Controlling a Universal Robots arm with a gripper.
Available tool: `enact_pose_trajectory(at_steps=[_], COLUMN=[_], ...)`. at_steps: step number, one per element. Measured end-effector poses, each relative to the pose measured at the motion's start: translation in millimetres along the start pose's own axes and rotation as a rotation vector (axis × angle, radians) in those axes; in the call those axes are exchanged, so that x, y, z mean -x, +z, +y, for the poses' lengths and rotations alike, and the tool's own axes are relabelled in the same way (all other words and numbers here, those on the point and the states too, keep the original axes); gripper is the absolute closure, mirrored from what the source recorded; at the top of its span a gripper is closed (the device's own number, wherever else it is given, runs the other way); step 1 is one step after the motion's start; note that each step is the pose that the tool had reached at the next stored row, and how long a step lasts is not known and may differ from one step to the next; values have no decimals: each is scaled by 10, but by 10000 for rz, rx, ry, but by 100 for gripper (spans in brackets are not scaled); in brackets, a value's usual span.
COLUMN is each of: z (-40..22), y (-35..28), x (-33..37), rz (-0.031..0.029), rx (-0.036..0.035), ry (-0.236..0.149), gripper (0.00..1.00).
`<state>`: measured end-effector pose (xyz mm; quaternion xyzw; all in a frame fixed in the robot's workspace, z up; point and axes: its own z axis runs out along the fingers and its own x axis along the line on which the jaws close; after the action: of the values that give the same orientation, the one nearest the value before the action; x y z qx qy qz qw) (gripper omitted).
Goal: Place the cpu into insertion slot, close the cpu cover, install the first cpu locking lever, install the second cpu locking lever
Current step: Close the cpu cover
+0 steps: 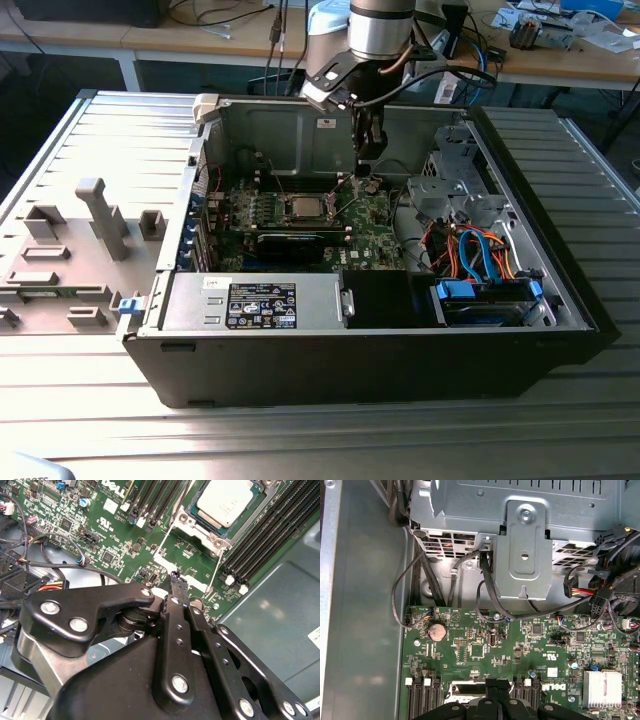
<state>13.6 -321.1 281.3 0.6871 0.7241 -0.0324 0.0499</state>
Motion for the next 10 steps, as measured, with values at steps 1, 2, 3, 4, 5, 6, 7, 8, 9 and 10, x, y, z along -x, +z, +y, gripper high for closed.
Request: enact_pose_trajectory(at_steps=[1, 2, 3, 4, 5, 6, 7, 8, 9, 10], z=[2, 4, 5, 7, 10, 13, 14, 16, 18, 21], y=[0, 0, 1, 1, 1, 2, 2, 2, 2, 2], x=[-1, -1, -1, -2, -2, -3, -3, -3, -4, -4], rz=[0, 0, 0, 0, 0, 0, 0, 0, 1, 0], rx=[0, 0, -1, 0, 0, 0, 0, 0, 0, 0], ry=[0, 0, 0, 0, -1, 0, 0, 0, 0, 0], gripper=[89, 89, 89, 89, 89, 89, 89, 89, 89, 89])
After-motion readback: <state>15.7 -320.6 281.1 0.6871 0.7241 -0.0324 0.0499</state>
